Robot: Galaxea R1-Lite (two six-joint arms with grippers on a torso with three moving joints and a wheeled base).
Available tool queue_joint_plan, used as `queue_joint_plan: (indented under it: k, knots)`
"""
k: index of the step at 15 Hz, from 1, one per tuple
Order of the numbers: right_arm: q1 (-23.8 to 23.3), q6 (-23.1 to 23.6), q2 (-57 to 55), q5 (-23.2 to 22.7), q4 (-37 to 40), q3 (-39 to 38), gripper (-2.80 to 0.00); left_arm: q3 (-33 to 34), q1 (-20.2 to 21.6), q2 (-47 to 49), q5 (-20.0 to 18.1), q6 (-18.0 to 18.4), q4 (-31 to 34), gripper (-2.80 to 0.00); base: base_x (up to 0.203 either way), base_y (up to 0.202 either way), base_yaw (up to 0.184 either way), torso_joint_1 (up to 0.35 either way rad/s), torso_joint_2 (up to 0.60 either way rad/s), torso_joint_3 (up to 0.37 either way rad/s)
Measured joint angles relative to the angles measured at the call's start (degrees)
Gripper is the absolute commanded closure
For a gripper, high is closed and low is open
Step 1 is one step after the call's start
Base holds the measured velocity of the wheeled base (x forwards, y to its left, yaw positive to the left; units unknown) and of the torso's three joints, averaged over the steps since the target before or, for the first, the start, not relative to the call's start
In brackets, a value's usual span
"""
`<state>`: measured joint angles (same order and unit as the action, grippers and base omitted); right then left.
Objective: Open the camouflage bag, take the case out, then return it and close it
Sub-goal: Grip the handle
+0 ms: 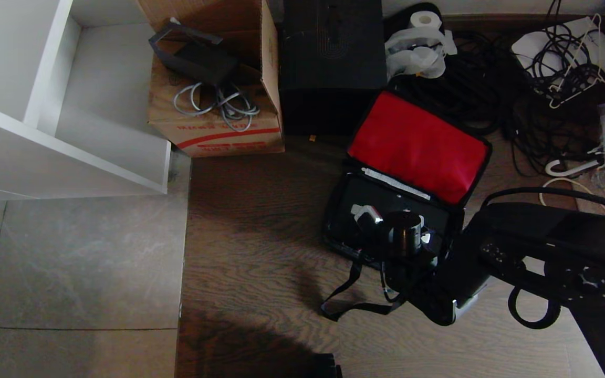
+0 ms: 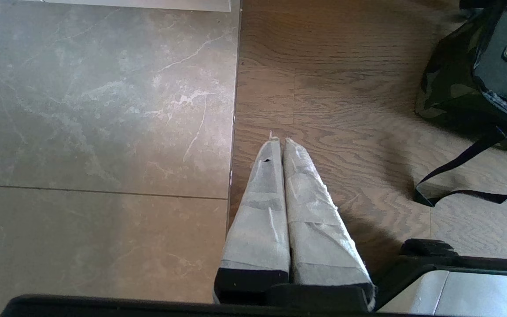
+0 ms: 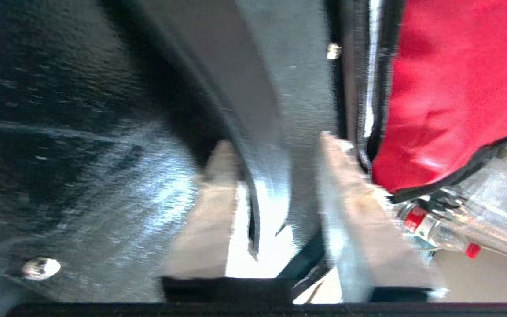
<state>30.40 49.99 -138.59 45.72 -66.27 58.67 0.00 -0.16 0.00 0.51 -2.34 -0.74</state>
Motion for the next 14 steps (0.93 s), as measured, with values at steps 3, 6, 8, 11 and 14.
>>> queue_joint_plan:
  k: [3, 6, 8, 11, 14]
  knots:
    - [0.0, 0.39, 1.57, -4.36, 1.15, -2.74, -2.8, 0.0, -0.06, 0.0, -0.02, 0.02, 0.0, 0.0, 0.0, 0.0, 0.0, 0.0, 0.0, 0.0]
    - [-0.04, 0.33, 5.44, -7.33, 2.4, -5.88, -2.8, 0.0, 0.0, 0.0, 0.0, 0.0, -0.02, 0.0, 0.0, 0.0, 0.0, 0.0, 0.0, 0.0]
    - [0.41, 0.24, 9.65, -9.53, 3.48, -9.37, -2.8, 0.0, 0.0, 0.0, 0.0, 0.0, 0.0, 0.0, 0.0, 0.0, 0.0, 0.0, 0.0, 0.0]
    - [0.93, 0.2, 15.69, -12.87, 3.04, -13.86, -2.8, 0.0, -0.09, 0.0, -0.02, 0.01, -0.01, 0.0, 0.0, 0.0, 0.0, 0.0, 0.0, 0.0]
    - [0.96, 0.17, 18.7, -13.39, 1.28, -14.99, -2.8, 0.0, 0.02, 0.0, 0.0, 0.0, 0.0, 0.0, 0.0, 0.0, 0.0, 0.0, 0.0, 0.0]
